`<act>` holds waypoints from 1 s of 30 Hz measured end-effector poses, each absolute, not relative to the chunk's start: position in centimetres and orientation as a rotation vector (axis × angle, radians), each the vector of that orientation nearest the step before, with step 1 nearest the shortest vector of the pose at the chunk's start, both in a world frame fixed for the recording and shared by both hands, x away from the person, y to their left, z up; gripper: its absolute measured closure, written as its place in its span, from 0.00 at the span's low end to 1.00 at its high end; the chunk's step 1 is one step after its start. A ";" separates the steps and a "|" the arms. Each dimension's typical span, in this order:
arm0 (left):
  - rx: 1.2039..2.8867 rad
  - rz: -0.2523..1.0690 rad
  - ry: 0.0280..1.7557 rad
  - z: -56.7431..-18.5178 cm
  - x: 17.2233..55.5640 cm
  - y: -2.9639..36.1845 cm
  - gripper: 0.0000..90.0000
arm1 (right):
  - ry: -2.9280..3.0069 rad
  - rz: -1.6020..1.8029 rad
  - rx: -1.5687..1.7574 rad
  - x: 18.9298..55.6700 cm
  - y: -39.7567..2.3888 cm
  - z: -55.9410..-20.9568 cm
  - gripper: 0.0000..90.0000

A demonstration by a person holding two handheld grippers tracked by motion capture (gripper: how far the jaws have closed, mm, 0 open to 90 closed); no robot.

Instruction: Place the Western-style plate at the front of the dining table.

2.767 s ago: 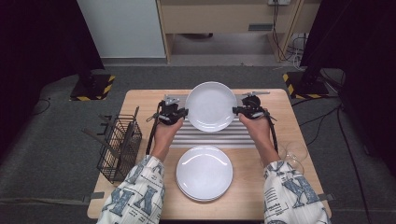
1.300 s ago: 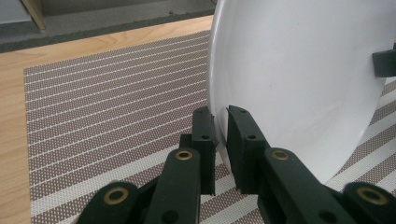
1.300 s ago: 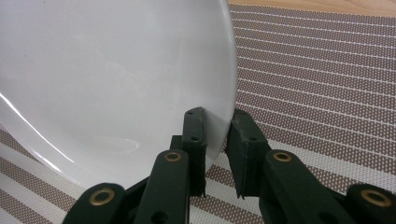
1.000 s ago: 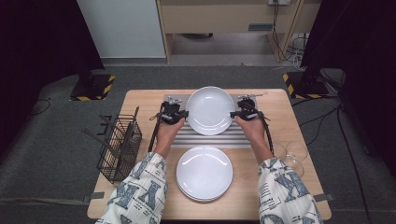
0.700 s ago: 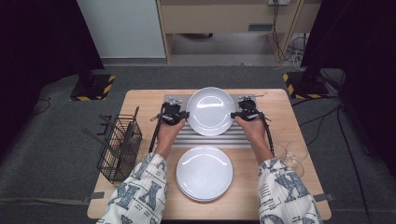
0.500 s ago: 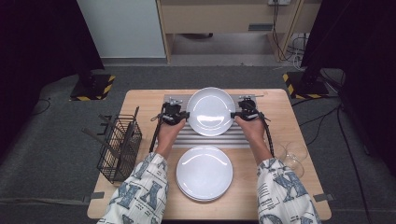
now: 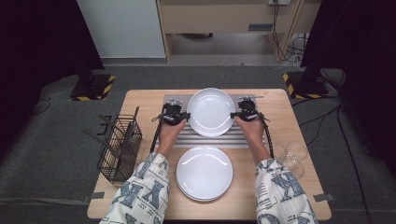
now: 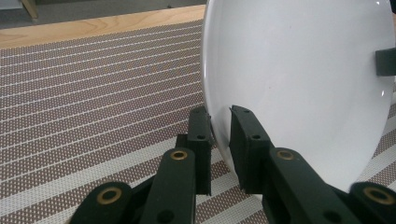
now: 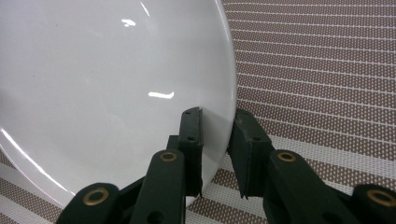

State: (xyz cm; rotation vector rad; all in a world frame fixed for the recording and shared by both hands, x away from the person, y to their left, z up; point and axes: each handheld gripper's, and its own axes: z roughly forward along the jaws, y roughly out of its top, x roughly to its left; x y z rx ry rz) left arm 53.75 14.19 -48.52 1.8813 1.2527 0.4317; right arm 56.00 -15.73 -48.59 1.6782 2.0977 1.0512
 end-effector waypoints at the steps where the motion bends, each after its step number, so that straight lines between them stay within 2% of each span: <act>1: 1.884 0.429 1.256 -48.6 53.8 14.2 0.86 | 2.100 1.052 1.681 56.0 -15.8 -48.6 0.83; 30: 1.895 0.328 1.317 -50.7 54.9 14.4 0.79 | 2.093 1.027 1.744 57.1 -15.3 -50.6 0.79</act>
